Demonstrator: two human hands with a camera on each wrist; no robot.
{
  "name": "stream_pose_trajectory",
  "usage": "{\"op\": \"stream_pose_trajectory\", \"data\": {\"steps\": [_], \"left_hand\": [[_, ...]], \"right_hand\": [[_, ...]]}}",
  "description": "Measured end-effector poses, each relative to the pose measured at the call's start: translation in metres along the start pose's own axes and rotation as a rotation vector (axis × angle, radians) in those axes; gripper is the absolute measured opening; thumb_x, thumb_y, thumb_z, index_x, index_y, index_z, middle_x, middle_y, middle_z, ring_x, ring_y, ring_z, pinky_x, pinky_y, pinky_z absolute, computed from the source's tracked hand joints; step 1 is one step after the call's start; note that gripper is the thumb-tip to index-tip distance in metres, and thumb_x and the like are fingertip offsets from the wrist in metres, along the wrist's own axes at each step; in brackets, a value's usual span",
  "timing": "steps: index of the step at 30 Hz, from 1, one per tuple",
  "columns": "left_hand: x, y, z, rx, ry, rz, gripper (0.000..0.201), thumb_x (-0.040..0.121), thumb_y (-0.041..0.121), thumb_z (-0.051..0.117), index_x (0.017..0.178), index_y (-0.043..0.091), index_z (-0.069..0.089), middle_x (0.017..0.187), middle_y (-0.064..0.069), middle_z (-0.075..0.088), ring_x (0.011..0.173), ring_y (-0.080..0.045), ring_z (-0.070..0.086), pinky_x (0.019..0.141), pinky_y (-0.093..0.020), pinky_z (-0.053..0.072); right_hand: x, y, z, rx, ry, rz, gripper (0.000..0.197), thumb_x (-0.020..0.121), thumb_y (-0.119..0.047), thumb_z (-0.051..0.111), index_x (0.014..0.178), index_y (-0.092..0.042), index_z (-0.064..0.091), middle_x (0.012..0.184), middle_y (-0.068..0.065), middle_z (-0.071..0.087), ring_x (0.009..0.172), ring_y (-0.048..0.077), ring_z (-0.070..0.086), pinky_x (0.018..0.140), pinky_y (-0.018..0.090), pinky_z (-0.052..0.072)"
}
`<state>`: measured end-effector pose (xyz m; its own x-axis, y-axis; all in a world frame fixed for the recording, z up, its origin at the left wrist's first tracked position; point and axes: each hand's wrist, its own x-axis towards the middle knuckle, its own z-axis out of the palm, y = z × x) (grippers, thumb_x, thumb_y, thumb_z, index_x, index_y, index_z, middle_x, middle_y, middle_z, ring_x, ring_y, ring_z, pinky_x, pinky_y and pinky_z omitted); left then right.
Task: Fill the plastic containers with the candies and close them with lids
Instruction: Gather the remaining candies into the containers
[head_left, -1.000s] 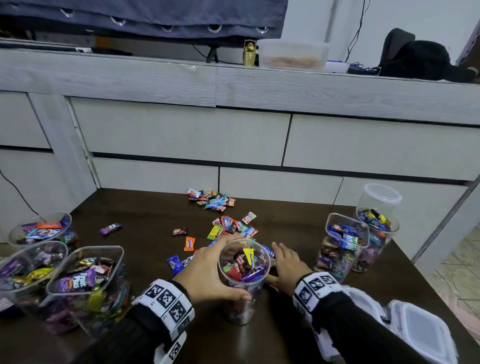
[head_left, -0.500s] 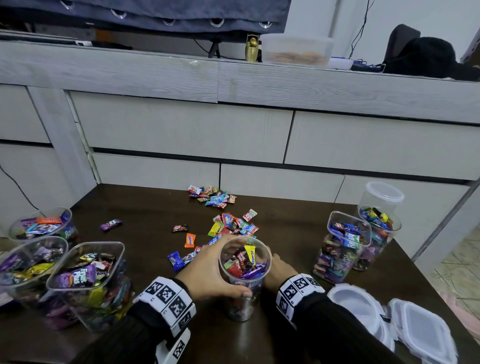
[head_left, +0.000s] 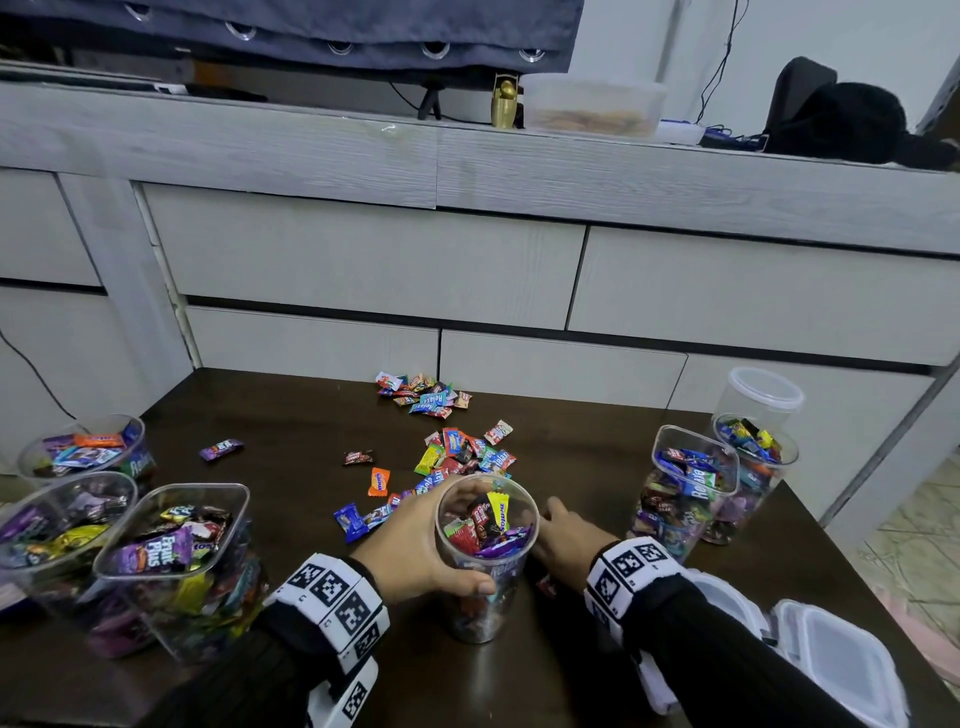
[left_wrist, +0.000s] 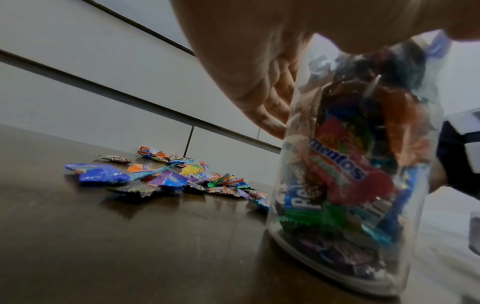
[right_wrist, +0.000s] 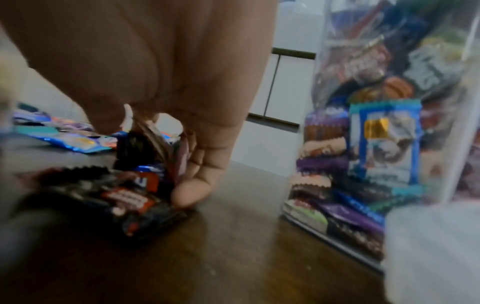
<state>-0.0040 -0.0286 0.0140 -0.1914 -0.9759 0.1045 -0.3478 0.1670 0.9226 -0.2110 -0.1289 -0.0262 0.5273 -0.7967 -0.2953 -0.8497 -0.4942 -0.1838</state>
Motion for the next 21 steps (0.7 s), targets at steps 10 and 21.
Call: {"op": "stream_pose_trajectory", "data": {"steps": [10,21], "left_hand": [[0.001,-0.003,-0.001,0.003,-0.013,-0.006,0.091,0.050,0.033,0.093,0.130,0.029,0.051,0.124,0.012,0.065,0.120,-0.004,0.058,0.107,-0.037,0.045],[0.001,-0.005,0.002,0.020,0.007,0.022,0.086,0.051,0.032,0.091,0.127,0.033,0.052,0.124,0.023,0.061,0.121,0.001,0.055,0.106,-0.023,0.042]], "right_hand": [[-0.015,0.001,-0.020,-0.096,-0.209,-0.074,0.079,0.072,-0.022,0.081,0.140,-0.031,0.042,0.132,0.009,0.037,0.119,0.029,0.046,0.098,0.036,0.045],[-0.025,-0.017,-0.017,-0.163,-0.074,-0.057,0.033,0.090,-0.006,0.053,0.123,-0.006,0.058,0.126,0.014,0.051,0.117,0.030,0.053,0.098,0.035,0.044]]}}
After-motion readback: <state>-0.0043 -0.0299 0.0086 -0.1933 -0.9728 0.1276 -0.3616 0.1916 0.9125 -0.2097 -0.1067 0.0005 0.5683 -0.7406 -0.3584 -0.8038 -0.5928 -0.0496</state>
